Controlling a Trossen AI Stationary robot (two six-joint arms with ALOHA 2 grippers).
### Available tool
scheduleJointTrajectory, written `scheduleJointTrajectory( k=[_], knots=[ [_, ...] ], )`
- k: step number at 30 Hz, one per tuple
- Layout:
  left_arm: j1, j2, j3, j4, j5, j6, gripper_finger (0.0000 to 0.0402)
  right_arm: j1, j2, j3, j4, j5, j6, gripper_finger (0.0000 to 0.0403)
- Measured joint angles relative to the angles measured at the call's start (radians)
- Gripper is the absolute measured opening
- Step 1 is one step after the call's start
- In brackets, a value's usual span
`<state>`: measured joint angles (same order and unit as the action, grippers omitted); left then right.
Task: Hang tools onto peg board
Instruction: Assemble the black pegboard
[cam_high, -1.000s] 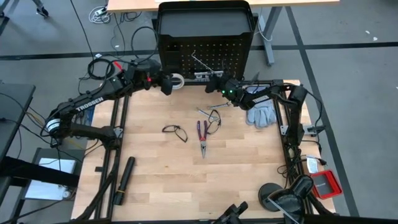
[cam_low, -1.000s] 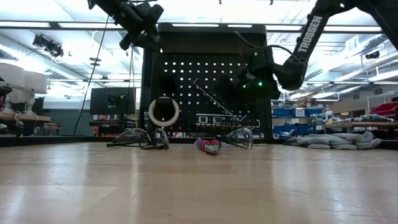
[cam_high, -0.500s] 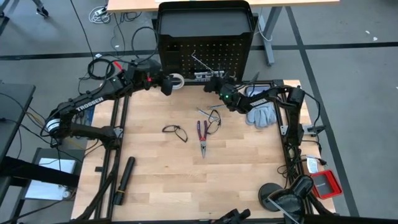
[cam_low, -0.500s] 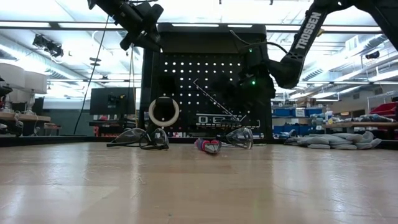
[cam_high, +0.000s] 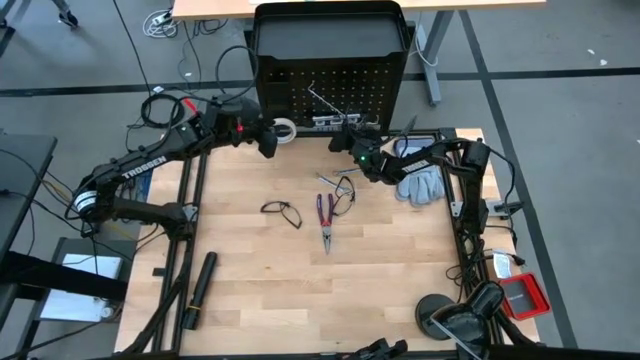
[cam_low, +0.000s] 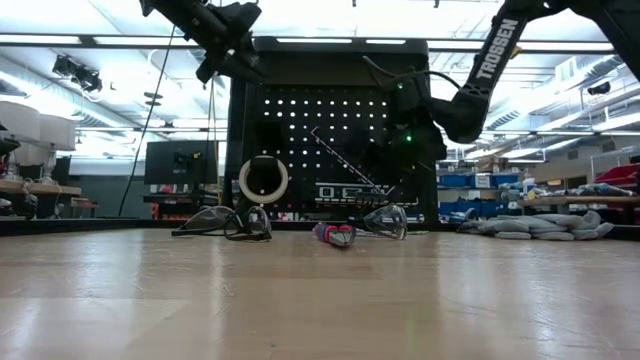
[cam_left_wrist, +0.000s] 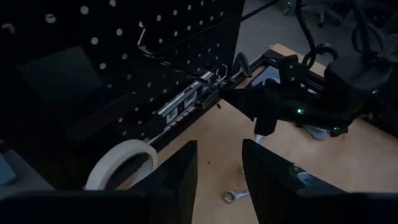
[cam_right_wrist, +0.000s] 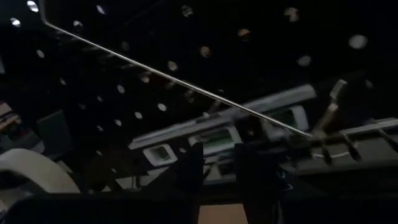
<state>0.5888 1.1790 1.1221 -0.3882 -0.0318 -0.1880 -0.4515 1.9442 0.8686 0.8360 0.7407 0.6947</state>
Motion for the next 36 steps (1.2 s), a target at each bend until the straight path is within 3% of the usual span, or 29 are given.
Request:
scheduleJointTrajectory(
  k=[5,21,36],
  knots=[
    [0.000,0.000,0.000,-0.001,0.002,0.000,0.0131,-0.009,0.000,-0.015,0.000,0.026,0.038,0.0104],
    [0.000,0.000,0.000,-0.001,0.003,0.001,0.0131,-0.047,0.000,-0.016,-0.011,0.024,-0.108,0.0101],
    [0.000,0.000,0.000,-0.001,0.003,0.001,0.0131,-0.088,0.016,-0.015,-0.009,-0.103,-0.165,0.0090]
  ],
)
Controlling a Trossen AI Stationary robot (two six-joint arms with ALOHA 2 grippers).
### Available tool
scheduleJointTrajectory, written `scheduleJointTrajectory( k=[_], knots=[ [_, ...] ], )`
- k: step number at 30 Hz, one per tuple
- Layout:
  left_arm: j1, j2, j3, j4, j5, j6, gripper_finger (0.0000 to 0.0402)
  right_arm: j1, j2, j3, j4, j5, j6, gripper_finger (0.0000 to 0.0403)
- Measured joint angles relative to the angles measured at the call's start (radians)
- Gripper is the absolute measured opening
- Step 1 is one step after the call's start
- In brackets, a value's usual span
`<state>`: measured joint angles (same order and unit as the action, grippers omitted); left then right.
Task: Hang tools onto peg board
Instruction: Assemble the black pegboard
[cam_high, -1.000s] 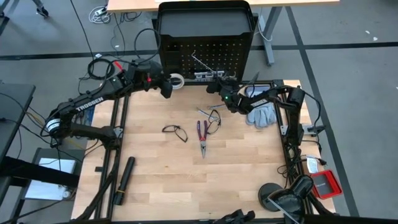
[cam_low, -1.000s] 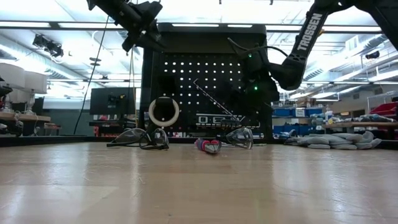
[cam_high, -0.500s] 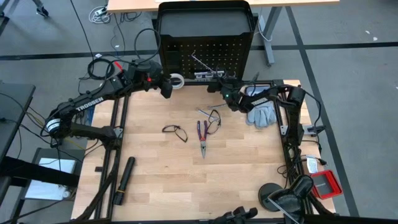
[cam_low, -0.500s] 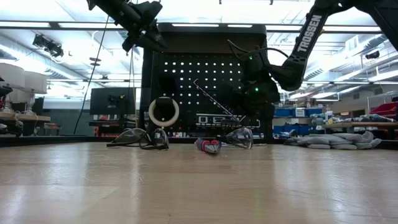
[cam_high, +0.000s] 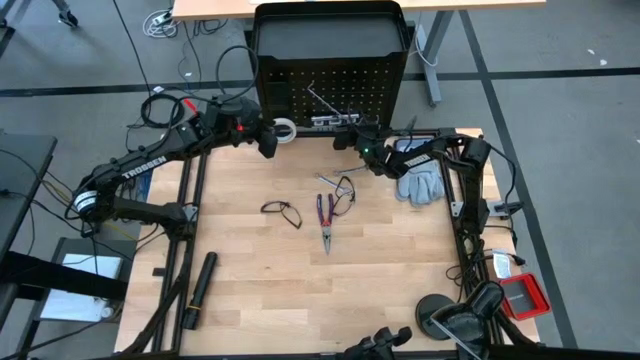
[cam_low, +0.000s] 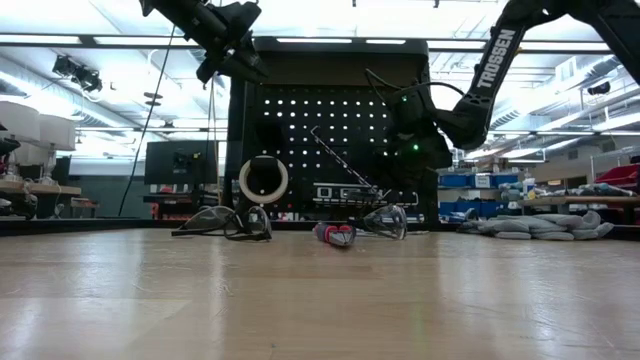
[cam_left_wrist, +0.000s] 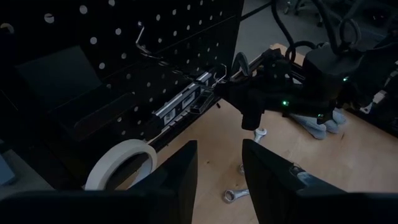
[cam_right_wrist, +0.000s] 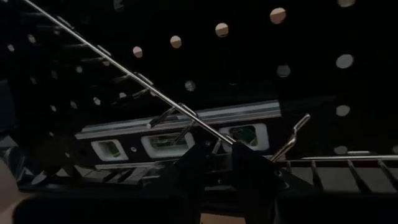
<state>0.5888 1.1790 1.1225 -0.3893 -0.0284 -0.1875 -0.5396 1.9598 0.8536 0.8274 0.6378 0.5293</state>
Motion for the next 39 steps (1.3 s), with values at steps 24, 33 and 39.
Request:
scheduleJointTrajectory(
  k=[24,33,39],
  knots=[
    [0.000,0.000,0.000,0.001,0.000,0.000,0.0131,0.013,-0.010,0.002,-0.028,-0.052,-0.083,0.0086],
    [0.000,0.000,0.000,0.001,0.000,0.000,0.0131,-0.021,-0.010,0.002,-0.045,-0.089,-0.135,0.0032],
    [0.000,0.000,0.000,0.001,0.000,0.003,0.0131,-0.024,-0.011,0.001,-0.046,-0.085,-0.219,0.0012]
  ],
)
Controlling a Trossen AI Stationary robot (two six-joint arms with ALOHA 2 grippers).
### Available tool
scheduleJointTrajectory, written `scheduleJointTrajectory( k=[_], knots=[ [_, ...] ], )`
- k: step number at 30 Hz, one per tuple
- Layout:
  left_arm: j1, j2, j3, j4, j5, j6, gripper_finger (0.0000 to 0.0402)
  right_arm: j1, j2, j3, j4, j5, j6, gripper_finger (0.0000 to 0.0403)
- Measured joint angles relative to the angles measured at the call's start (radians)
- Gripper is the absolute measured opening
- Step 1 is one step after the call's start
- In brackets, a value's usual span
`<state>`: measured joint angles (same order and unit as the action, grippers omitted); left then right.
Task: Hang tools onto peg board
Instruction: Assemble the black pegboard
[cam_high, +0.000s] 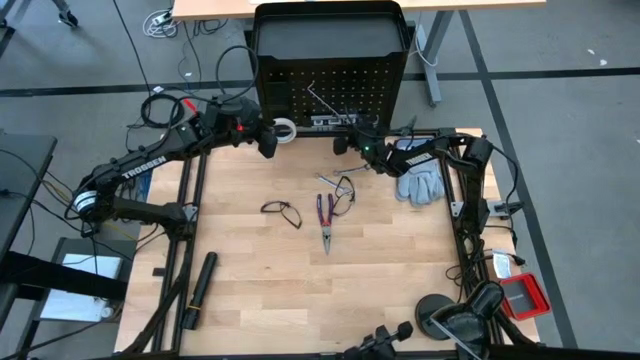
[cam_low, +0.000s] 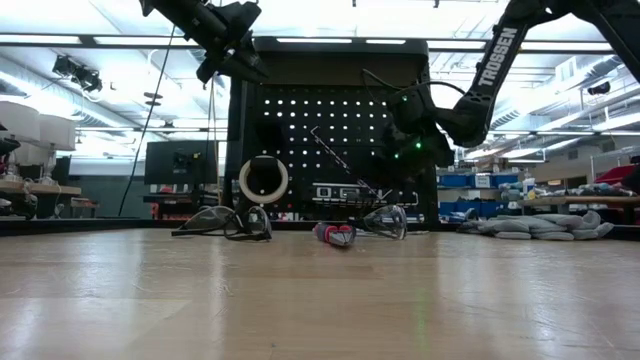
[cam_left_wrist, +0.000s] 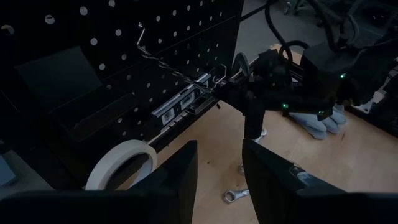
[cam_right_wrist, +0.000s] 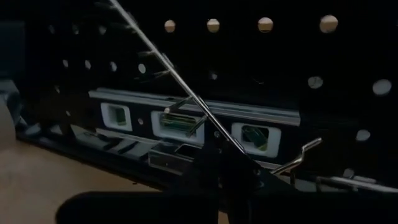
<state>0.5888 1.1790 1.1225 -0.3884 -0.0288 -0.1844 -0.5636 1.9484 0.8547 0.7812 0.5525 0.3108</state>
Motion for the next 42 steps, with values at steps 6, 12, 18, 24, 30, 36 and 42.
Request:
scheduleJointTrajectory(
  k=[6,12,18,24,30,36,42],
  knots=[
    [0.000,0.000,0.000,0.000,0.000,0.000,0.0131,0.007,-0.056,0.023,-0.087,0.017,-0.179,0.0007],
    [0.000,0.000,0.000,0.001,0.001,0.000,0.0131,0.006,-0.150,0.054,-0.283,0.064,-0.204,0.0006],
    [0.000,0.000,0.000,0.002,0.005,0.000,0.0131,0.016,-0.214,0.053,-0.351,0.068,-0.303,0.0007],
    [0.000,0.000,0.000,0.002,0.005,0.027,0.0131,0.045,-0.288,0.053,-0.412,0.128,-0.369,0.0007],
    [0.000,0.004,0.000,0.007,0.030,0.027,0.0131,0.048,-0.314,0.103,-0.481,0.178,-0.484,0.0008],
    [-0.001,0.035,0.000,0.012,0.119,0.015,0.0131,0.026,-0.314,0.150,-0.519,0.183,-0.518,0.0008],
    [-0.004,0.051,0.000,0.053,0.116,-0.003,0.0131,0.035,-0.315,0.199,-0.333,0.017,-0.645,0.0008]
  ],
)
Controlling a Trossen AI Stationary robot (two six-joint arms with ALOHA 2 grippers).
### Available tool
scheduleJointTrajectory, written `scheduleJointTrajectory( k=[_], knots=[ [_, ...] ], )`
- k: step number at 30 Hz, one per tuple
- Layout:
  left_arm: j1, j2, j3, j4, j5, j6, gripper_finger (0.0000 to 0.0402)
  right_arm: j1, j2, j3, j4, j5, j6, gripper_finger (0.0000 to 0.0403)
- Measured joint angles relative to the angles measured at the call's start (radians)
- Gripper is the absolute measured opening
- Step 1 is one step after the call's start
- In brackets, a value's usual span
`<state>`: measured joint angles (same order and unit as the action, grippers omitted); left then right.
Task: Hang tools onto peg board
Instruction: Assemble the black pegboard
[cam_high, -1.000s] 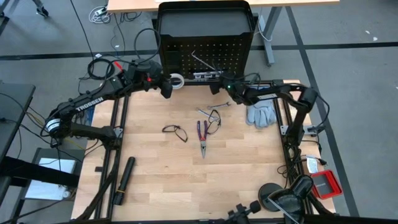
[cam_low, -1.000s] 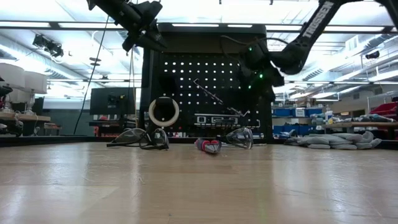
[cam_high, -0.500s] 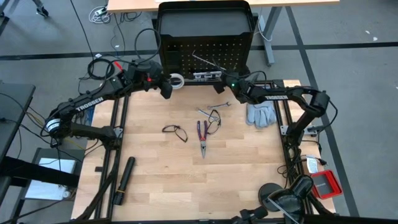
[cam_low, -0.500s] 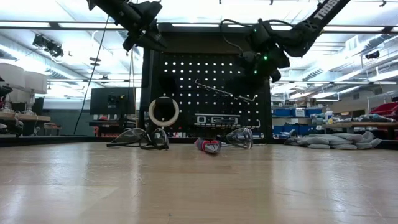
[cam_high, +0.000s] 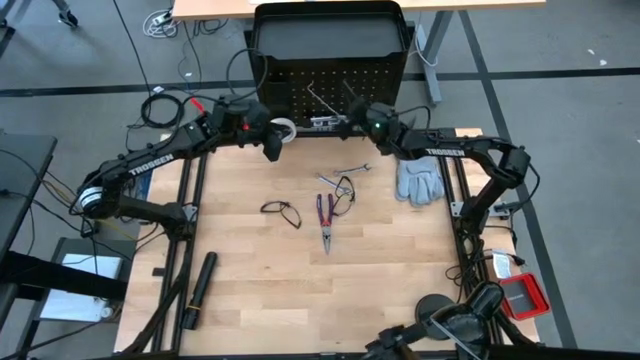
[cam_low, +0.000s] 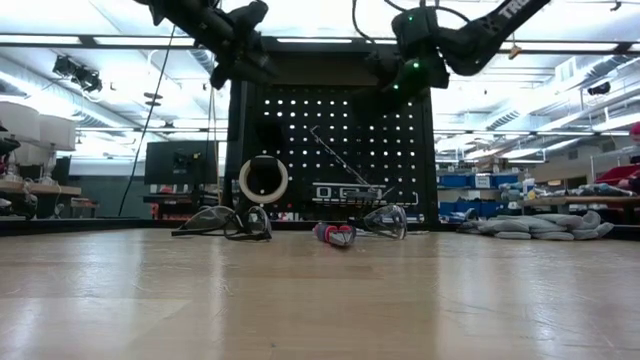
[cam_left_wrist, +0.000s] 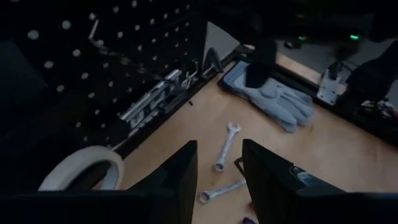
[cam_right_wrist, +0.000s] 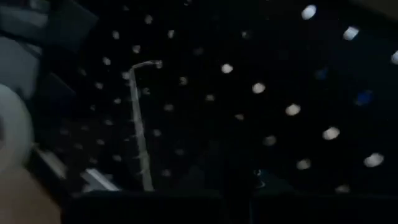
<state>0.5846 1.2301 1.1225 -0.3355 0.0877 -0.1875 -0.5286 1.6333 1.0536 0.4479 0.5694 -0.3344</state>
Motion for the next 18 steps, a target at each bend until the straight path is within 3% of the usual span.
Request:
scheduleJointTrajectory(
  k=[5,9,12,15,18],
  knots=[
    [-0.002,0.002,0.011,0.006,0.004,-0.020,0.0131,-0.015,0.008,0.026,-0.106,0.140,0.062,0.0007],
    [-0.001,0.010,0.017,-0.029,0.062,-0.027,0.0131,0.005,-0.034,0.030,-0.160,0.113,0.292,0.0016],
    [-0.004,0.052,0.048,-0.075,0.063,-0.018,0.0131,0.009,-0.054,0.032,-0.250,0.028,0.534,0.0029],
    [-0.010,0.122,0.112,-0.100,0.082,0.049,0.0131,0.011,-0.048,0.028,-0.361,-0.057,0.637,0.0040],
    [-0.011,0.211,0.191,-0.140,0.083,0.130,0.0131,0.042,-0.062,0.028,-0.407,-0.023,0.707,0.0037]
  ],
)
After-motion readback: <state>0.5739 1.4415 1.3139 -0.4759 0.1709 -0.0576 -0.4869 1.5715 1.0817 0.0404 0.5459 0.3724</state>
